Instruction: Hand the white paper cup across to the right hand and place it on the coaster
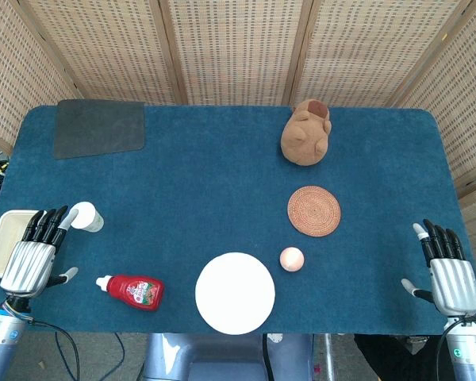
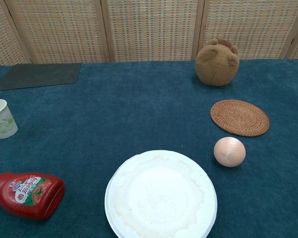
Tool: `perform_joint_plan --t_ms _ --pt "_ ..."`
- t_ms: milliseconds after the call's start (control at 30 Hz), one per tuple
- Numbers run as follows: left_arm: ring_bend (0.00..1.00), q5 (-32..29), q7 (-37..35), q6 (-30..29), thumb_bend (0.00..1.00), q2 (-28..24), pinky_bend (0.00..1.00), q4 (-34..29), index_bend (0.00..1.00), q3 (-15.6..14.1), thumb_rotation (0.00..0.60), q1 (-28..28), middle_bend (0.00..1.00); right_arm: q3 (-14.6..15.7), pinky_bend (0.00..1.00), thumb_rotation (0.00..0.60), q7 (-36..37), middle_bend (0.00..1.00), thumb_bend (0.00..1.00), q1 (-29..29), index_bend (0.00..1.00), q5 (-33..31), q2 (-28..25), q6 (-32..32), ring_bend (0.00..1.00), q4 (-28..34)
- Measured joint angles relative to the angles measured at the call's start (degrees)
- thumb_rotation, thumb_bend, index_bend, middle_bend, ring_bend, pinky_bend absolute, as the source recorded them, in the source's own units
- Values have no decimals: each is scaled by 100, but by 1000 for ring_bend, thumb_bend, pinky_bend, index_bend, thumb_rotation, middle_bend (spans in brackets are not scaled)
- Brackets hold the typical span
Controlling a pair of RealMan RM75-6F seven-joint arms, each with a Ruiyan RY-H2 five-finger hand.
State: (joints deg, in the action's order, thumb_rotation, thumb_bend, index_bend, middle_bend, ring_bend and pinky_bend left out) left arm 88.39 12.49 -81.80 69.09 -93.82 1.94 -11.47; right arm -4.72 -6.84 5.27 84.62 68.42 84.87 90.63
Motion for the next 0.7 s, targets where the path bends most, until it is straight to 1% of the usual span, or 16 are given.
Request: perform_joint_plan --t_ms 700 --pt "0 -57 -36 100 121 7 0 18 0 3 600 -38 0 -9 0 600 56 0 16 -4 0 -5 -12 9 0 -11"
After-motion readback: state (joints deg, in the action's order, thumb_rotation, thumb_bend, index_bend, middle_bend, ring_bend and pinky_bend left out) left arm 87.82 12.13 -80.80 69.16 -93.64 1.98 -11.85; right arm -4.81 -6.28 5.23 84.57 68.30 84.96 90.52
